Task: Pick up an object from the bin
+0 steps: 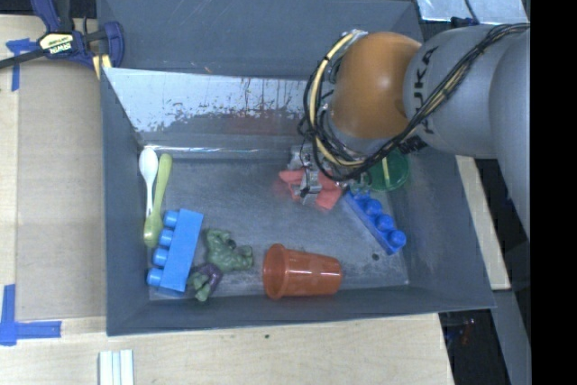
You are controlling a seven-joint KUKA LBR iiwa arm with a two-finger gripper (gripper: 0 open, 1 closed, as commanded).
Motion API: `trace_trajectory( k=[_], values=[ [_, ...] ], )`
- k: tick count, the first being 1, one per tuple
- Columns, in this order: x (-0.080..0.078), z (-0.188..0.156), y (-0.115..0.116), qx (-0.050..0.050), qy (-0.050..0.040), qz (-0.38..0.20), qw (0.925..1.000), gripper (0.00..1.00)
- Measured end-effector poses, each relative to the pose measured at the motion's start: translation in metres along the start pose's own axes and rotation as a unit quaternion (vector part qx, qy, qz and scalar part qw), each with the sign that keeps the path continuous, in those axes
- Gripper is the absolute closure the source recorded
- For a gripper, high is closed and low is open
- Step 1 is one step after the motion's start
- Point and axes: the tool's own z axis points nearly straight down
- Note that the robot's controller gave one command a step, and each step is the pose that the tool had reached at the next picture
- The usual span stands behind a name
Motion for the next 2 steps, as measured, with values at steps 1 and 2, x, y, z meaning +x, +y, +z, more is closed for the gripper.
trace_trajectory(
  k=[1, 2],
  values=[
    [-0.001, -0.057, -0.001, 0.000, 0.0030, -0.017, 0.9998, 1.00],
    [-0.015, -0.133, 0.000, 0.000, 0.0024, -0.016, 0.9999, 1.00]
  ],
)
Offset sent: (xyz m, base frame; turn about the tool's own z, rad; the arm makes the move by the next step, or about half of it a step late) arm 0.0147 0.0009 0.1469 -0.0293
